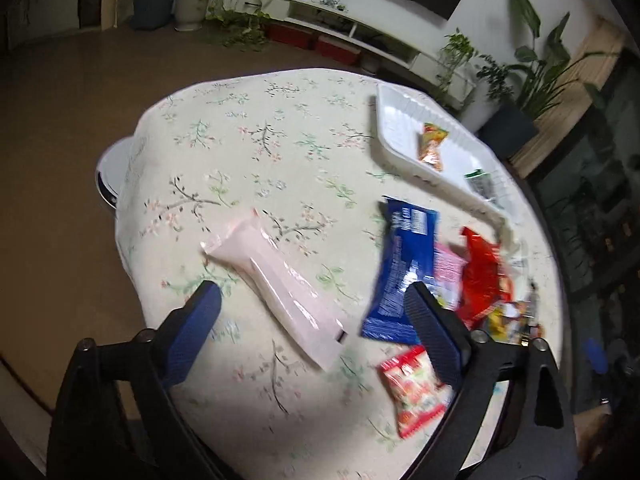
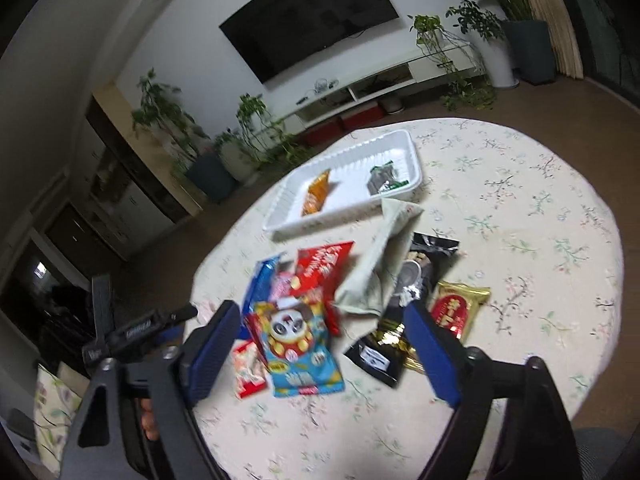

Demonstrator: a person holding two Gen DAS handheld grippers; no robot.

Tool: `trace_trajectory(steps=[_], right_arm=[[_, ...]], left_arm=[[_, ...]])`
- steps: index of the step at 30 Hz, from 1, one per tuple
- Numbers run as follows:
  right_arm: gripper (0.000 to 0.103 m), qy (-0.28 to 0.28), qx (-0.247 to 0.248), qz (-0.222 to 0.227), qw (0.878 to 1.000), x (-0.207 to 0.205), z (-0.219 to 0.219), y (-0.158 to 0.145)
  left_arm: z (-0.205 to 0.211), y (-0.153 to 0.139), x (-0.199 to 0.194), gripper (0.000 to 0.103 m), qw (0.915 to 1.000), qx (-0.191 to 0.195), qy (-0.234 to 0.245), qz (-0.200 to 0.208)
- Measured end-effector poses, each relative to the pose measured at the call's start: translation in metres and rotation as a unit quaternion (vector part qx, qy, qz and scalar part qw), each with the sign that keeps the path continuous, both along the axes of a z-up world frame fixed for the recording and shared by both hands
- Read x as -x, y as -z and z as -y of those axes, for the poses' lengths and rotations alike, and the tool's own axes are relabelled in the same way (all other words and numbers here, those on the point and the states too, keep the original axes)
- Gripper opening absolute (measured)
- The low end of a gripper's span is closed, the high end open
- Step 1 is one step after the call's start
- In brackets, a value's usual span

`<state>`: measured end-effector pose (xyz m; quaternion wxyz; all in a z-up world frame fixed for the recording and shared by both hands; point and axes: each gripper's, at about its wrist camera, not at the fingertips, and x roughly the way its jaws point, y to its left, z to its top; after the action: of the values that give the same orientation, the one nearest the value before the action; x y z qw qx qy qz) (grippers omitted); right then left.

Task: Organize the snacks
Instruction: 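Grasp the pink-white wrapped bar with the left gripper while the right gripper reaches the white-green packet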

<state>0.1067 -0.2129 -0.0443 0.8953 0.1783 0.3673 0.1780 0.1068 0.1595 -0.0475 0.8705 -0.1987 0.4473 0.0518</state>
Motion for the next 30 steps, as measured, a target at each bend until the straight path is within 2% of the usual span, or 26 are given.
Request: trace_trajectory(steps=[4,5,7,11,13,17,19,21,22,26,30], right_arm=[[0.084,0.0,0.009,0.01,1.0,0.005,-0.002,-0.001],[0.084,-0.001,0.012,0.01,1.0,0.005,-0.003,-0.001],[0.084,-0.005,0.015,0.012,1.0,0.005,-0.005,-0.001],[0.084,-0.007,0.023,0.016,1.0,0.005,-0.007,-0.001],[0.084,-0.007,0.028,0.02,0.999,0.006,-0.008,-0.002],[0.084,-0.002,0.041,0.021,0.999,0.005,-0.008,0.0],[0.084,0.001,0.046,0.019,0.999,0.005,-0.007,0.001],[0.084,0.005,0.056,0.017,0.998,0.004,-0.007,0.002],[0.084,0.007,0.06,0.014,0.998,0.003,-0.007,0.003],[0.084,0.011,0.061,0.007,0.998,0.002,-0.008,0.002],[0.084,0.011,0.078,0.008,0.997,-0.002,-0.012,-0.001]], left_arm=[[-0.002,0.019,-0.018,0.061,0.9995,0.002,-0.011,-0.029],[-0.001,0.03,-0.027,0.059,0.9992,0.007,-0.012,-0.037],[0.002,0.034,-0.03,0.058,0.9992,-0.006,-0.012,-0.038],[0.003,0.037,-0.04,0.058,0.9991,-0.005,-0.011,-0.04],[0.006,0.037,-0.043,0.048,0.9987,-0.028,0.0,-0.041],[0.015,0.041,-0.048,0.04,0.9965,-0.066,0.021,-0.047],[0.022,0.042,-0.051,0.037,0.9926,-0.098,0.043,-0.057],[0.039,0.043,-0.058,0.037,0.981,-0.159,0.08,-0.078],[0.042,0.043,-0.061,0.037,0.9784,-0.167,0.086,-0.086],[0.042,0.044,-0.065,0.036,0.9771,-0.167,0.098,-0.088],[0.05,0.044,-0.064,0.027,0.9733,-0.184,0.111,-0.082]])
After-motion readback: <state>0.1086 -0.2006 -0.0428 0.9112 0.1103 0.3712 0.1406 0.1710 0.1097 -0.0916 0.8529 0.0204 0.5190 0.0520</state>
